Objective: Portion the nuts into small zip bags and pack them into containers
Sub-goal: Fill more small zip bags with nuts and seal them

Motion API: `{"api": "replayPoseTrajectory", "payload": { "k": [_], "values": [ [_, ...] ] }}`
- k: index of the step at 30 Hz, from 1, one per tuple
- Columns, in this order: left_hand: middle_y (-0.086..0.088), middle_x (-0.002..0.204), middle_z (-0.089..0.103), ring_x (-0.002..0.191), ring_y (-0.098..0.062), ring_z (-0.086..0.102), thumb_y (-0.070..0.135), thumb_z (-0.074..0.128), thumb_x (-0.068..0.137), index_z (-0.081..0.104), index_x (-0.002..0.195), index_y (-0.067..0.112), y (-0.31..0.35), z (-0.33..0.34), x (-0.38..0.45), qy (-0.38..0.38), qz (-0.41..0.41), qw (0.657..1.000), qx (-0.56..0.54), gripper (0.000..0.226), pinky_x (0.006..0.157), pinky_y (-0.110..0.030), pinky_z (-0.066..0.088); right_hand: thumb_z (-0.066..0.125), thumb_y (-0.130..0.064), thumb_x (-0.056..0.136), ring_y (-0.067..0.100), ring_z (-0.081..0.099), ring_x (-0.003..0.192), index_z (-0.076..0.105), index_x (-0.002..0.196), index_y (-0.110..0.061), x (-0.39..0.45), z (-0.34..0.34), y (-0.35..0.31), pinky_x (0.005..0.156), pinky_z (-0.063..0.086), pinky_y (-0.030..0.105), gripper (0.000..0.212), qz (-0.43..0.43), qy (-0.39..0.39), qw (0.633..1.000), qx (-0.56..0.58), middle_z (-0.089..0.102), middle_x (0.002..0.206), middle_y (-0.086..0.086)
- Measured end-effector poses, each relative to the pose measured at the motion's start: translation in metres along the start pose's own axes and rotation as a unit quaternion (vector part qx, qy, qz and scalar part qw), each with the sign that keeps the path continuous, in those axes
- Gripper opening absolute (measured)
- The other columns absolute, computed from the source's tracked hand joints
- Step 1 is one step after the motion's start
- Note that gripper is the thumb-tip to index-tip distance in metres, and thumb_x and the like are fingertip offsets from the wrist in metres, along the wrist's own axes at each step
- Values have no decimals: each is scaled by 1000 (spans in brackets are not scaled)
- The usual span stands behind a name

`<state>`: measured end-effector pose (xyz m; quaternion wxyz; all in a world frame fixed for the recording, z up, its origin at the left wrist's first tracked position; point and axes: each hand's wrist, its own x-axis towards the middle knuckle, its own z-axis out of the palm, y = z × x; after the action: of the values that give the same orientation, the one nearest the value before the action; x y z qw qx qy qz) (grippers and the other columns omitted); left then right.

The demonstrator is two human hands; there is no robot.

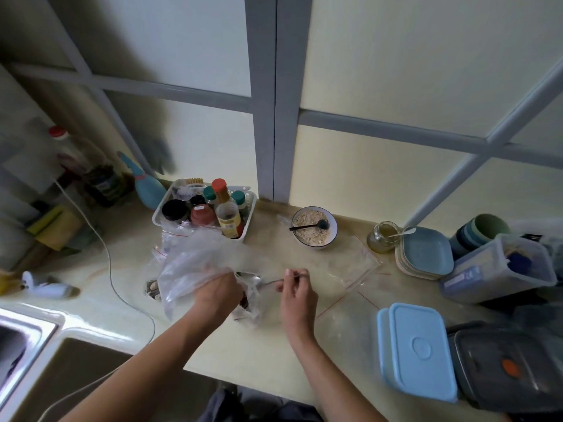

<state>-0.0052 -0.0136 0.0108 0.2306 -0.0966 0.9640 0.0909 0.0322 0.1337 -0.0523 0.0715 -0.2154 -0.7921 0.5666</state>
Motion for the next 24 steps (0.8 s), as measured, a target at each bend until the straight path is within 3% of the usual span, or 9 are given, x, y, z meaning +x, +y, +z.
{"api": "replayPoseTrajectory", "payload": {
  "k": [3, 5, 9, 12, 15, 18, 21, 24],
  "values": [
    [-6, 108, 65, 102, -24, 62, 20, 49, 92, 59, 94, 16, 8, -3, -1, -2, 3, 1000, 2, 11, 87, -31, 52, 54, -23, 104, 21, 65, 64, 56, 87, -17, 23, -22, -12, 56, 43, 31, 19, -95, 82, 987, -104, 69, 70, 1],
    [-5, 110, 63, 105, -24, 60, 22, 49, 93, 61, 100, 17, 14, -1, 0, -11, 14, 1000, -20, 15, 89, -31, 51, 49, -24, 104, 31, 65, 62, 58, 86, -12, 43, -36, -20, 54, 41, 33, 23, -151, 130, 965, -173, 67, 67, 7],
    [-6, 114, 66, 102, -24, 59, 24, 47, 95, 66, 109, 12, 28, 7, -2, -54, 47, 996, -62, 27, 82, -26, 47, 49, -23, 103, 32, 61, 54, 60, 87, -9, 66, -59, -44, 49, 39, 31, 23, -251, 187, 916, -253, 62, 61, 9],
    [-16, 109, 67, 95, -28, 60, 21, 49, 94, 64, 102, 4, 37, 19, -7, -99, 55, 988, -107, 24, 74, -26, 41, 50, -29, 102, 29, 62, 55, 61, 90, -13, 62, -55, -49, 49, 41, 30, 23, -256, 160, 929, -215, 63, 61, 7],
    [-10, 97, 61, 92, -27, 60, 19, 50, 91, 58, 93, 10, 34, 31, -9, -100, 41, 987, -116, 13, 71, -27, 41, 50, -34, 103, 16, 70, 62, 60, 89, -20, 41, -37, -41, 56, 54, 34, 22, -193, 91, 969, -126, 70, 66, -2],
    [-8, 114, 66, 109, -26, 62, 23, 51, 91, 65, 110, 10, 24, 41, -10, -84, 29, 994, -62, 27, 80, -28, 47, 57, -33, 103, 7, 73, 67, 60, 85, -19, 13, -16, -24, 72, 56, 34, 23, -21, 43, 999, 2, 74, 68, -5],
    [-8, 114, 69, 108, -27, 65, 17, 51, 87, 67, 109, 10, 14, 44, -7, -64, 12, 997, -47, 28, 77, -28, 46, 55, -34, 104, 17, 76, 71, 63, 89, -9, -7, 3, 0, 83, 59, 45, 30, 111, 33, 989, 92, 77, 73, 0],
    [-12, 110, 71, 103, -31, 66, 14, 50, 84, 68, 102, 9, 3, 42, -1, -31, -6, 997, -72, 26, 76, -29, 46, 53, -25, 106, 23, 78, 79, 59, 96, -1, -23, 12, 7, 86, 59, 45, 26, 150, 39, 972, 178, 79, 81, 8]
  ]
}}
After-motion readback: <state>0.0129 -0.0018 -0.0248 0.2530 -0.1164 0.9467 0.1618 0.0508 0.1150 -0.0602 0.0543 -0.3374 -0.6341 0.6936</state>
